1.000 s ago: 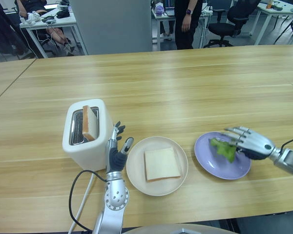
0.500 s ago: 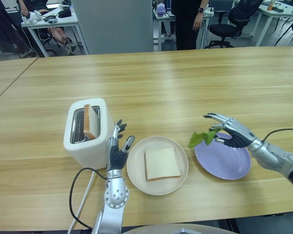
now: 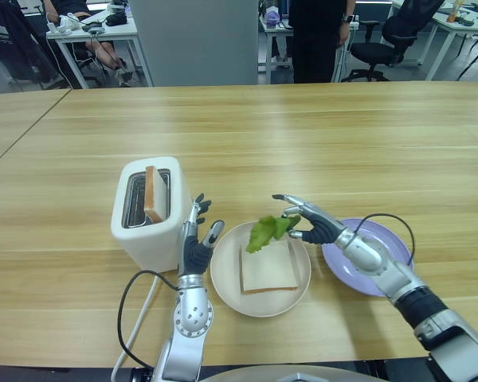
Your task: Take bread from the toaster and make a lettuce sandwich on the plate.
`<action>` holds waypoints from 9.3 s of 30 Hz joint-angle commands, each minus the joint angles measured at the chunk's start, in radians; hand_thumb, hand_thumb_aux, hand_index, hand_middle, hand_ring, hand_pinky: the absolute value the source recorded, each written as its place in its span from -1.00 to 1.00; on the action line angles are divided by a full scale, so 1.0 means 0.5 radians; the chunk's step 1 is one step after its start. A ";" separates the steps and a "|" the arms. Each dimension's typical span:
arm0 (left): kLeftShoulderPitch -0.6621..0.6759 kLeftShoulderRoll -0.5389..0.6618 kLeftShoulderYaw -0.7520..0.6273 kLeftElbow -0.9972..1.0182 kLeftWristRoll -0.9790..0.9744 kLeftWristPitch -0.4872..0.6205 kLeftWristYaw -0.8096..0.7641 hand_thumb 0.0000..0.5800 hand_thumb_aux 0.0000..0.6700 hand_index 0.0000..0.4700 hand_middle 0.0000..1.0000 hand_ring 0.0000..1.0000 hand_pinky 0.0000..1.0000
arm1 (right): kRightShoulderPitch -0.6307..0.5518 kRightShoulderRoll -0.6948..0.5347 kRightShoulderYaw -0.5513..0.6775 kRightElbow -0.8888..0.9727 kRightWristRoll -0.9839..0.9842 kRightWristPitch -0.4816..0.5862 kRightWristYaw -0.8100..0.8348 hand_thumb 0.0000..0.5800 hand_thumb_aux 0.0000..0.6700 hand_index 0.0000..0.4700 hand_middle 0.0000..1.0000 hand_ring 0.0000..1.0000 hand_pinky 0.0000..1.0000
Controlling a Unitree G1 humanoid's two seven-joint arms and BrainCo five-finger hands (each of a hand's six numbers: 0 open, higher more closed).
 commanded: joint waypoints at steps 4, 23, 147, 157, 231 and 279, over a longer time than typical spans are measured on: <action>0.010 0.003 -0.014 0.016 -0.001 0.005 -0.011 -1.00 -1.00 -1.00 -0.55 -0.55 -0.55 | -0.040 0.114 0.006 0.110 -0.224 0.073 0.007 1.00 1.00 0.96 -0.98 -0.98 -0.98; 0.007 -0.002 -0.021 0.041 -0.003 -0.011 0.003 -1.00 -1.00 -1.00 -0.55 -0.55 -0.55 | -0.241 0.106 -0.006 0.245 -0.594 0.073 -0.126 1.00 1.00 0.96 -1.00 -1.00 -1.00; -0.457 0.313 0.521 -0.558 1.396 1.208 -0.623 1.00 1.00 0.96 0.11 0.11 0.11 | 0.957 0.601 -0.730 -1.237 1.233 1.419 0.604 -1.00 -1.00 -1.00 -1.00 -1.00 -1.00; -0.658 0.344 0.707 -0.671 1.206 1.141 -0.353 1.00 1.00 0.96 1.00 1.00 1.00 | 0.940 0.602 -0.754 -1.194 1.218 1.403 0.611 -1.00 -1.00 -1.00 -1.00 -1.00 -1.00; -0.223 0.224 -0.062 0.319 -0.921 0.327 -1.165 1.00 1.00 0.96 1.00 1.00 1.00 | 1.073 -0.064 -0.325 -1.396 -0.660 0.146 0.090 -1.00 -1.00 -1.00 -1.00 -1.00 -1.00; -0.310 0.521 -0.508 -0.152 1.505 1.135 -0.447 -1.00 -1.00 -1.00 1.00 1.00 1.00 | 0.890 -0.265 -0.061 -1.013 -0.566 0.510 0.726 -1.00 -1.00 -1.00 -1.00 -1.00 -1.00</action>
